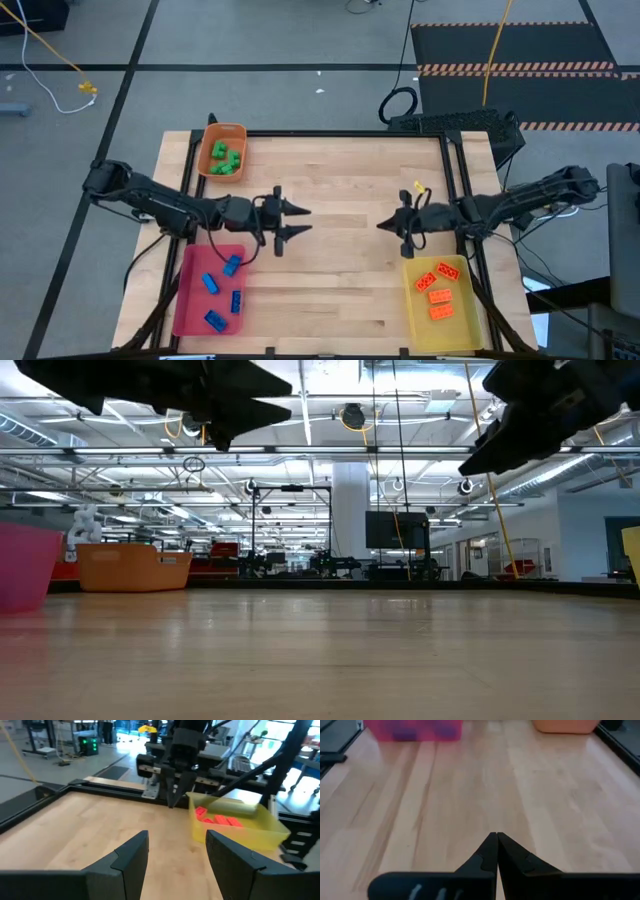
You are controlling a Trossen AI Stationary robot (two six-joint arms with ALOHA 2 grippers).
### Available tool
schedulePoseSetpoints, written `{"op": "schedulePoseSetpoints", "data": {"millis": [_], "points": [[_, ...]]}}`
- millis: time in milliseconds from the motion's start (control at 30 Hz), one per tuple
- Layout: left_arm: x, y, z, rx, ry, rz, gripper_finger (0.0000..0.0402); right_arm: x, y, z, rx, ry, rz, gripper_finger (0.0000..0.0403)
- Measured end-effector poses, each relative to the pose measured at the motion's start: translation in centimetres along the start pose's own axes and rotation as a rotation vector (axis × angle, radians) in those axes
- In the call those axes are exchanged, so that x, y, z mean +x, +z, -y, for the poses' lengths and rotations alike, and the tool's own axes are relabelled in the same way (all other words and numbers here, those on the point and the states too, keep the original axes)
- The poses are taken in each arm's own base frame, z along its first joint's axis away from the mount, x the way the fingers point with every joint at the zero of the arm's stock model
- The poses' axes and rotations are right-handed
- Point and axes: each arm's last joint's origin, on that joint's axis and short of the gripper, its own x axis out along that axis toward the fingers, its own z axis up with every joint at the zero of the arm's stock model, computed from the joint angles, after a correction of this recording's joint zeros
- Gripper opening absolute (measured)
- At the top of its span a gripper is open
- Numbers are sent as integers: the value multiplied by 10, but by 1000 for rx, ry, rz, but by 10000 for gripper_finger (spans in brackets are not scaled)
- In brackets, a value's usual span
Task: Sort & place blocks by color
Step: Return to Home Position
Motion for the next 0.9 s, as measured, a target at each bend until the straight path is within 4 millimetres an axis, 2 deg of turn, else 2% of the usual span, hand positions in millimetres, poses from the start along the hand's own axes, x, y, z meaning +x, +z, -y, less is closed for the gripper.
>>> {"op": "schedulePoseSetpoints", "data": {"millis": [267, 400, 667, 900], "points": [[-17, 12, -20, -22, 78, -68, 199, -3, 4, 17, 39, 6, 20, 0], [-20, 15, -22, -16, 87, -62, 184, -4, 8, 22, 44, -14, 62, 0], [-30, 20, -26, -2, 84, -90, 108, -5, 14, 25, 47, 55, 115, 0], [-31, 22, -25, 35, 80, -75, 11, -5, 17, 27, 44, 50, 138, 0]]}}
